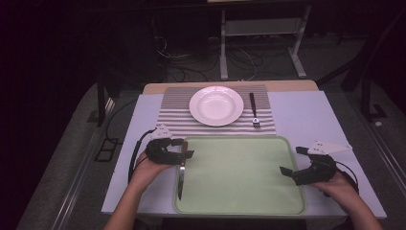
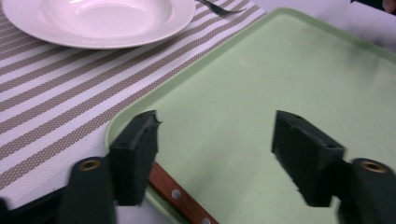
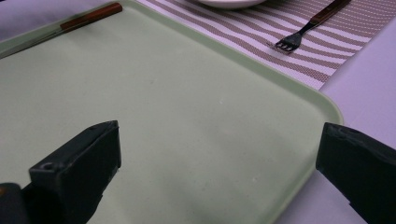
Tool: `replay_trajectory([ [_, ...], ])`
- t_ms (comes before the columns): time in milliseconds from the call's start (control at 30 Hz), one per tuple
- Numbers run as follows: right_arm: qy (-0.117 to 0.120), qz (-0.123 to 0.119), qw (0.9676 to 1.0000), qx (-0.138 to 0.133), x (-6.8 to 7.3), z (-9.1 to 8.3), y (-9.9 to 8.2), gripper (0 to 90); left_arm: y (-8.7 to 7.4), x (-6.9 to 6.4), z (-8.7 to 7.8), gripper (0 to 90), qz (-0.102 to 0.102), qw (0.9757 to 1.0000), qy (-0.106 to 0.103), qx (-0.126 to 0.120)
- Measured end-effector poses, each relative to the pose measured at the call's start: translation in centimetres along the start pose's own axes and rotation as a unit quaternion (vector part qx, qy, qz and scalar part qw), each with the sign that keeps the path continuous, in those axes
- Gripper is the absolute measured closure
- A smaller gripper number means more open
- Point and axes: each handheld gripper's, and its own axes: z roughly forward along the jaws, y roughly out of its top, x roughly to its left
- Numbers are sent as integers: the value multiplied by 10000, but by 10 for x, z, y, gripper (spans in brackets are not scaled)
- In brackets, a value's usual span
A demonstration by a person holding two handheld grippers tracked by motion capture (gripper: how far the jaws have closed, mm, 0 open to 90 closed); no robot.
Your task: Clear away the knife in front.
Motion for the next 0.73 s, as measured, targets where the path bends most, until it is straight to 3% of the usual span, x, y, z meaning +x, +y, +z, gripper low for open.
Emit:
replay_trajectory([
  [67,15,-3,10000,-17,0,-1,0,3,-4,0,-3,172,-11,10000,-24,0],
  [200,30,1,10000,-36,0,-2,0,3,-13,1,-7,117,-101,9999,63,-11],
  [233,45,-10,10000,-74,0,-2,1,3,-14,1,-7,36,-96,9999,91,-9],
  [300,47,-6,10000,-86,0,-2,1,3,-16,1,-7,6,-73,9999,102,13],
  [433,55,-6,9999,-86,0,-3,1,3,-15,1,-7,0,-36,9999,104,-58],
  [733,57,-5,9999,-114,0,-4,1,3,-18,3,-5,0,-63,9999,107,28],
])
